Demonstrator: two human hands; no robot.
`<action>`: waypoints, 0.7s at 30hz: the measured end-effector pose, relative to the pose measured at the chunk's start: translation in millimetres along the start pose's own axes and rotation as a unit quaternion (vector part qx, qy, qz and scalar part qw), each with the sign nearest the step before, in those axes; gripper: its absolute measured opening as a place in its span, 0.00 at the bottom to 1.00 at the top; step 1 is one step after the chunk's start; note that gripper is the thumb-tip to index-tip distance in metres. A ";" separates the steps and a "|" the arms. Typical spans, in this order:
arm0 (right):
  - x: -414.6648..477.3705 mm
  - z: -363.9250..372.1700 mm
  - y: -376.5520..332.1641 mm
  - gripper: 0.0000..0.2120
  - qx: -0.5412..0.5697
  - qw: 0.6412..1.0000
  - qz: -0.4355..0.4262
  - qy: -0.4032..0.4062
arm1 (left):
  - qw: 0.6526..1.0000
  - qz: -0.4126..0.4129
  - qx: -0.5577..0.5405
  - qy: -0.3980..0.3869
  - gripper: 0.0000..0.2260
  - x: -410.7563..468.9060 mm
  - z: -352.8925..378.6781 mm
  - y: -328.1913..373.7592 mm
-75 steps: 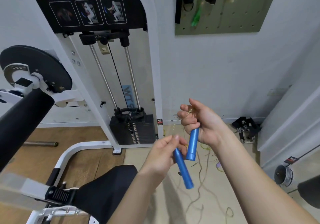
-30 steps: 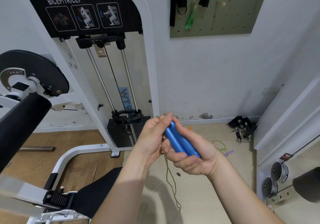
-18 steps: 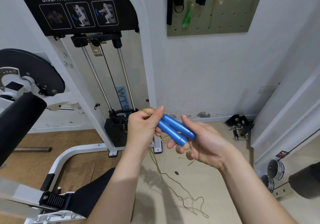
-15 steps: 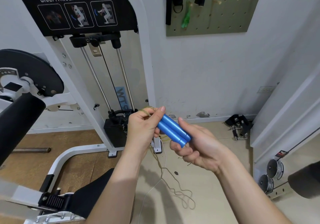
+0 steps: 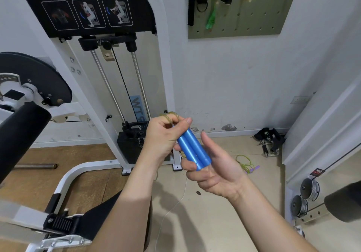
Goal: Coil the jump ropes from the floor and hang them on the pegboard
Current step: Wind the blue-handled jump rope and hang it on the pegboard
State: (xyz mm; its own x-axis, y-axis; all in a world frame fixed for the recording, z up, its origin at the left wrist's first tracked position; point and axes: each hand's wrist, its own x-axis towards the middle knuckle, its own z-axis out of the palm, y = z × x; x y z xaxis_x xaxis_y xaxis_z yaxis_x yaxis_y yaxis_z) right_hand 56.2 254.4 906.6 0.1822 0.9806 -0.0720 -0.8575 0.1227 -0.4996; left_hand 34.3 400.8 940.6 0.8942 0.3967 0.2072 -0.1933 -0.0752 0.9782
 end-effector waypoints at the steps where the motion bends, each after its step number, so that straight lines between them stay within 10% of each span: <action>1: 2.0 -0.9 0.9 0.24 -0.006 1.000 0.001 -0.008 | 1.000 0.000 -0.008 -0.001 0.15 0.6 1.0 -0.9; 10: 1.6 -1.5 7.7 0.18 -0.004 0.997 -0.037 0.072 | 0.984 -0.143 0.077 -0.070 0.27 0.6 1.8 4.1; 15: -4.2 -5.8 4.9 0.17 0.071 0.997 -0.027 0.002 | 0.995 0.013 0.085 0.051 0.20 6.9 -28.0 1.6; 21: -5.3 3.3 2.5 0.17 0.085 0.996 -0.015 -0.022 | 0.987 -0.029 0.027 -0.154 0.22 12.9 5.3 6.2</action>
State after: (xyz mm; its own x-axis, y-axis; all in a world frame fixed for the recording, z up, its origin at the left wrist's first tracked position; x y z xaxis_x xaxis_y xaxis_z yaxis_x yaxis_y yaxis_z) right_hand 51.5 250.0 908.6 0.1912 0.9814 -0.0188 -0.9220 0.1730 -0.3464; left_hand 46.8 400.6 949.4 0.9852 0.1045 0.1360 -0.1242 -0.1120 0.9859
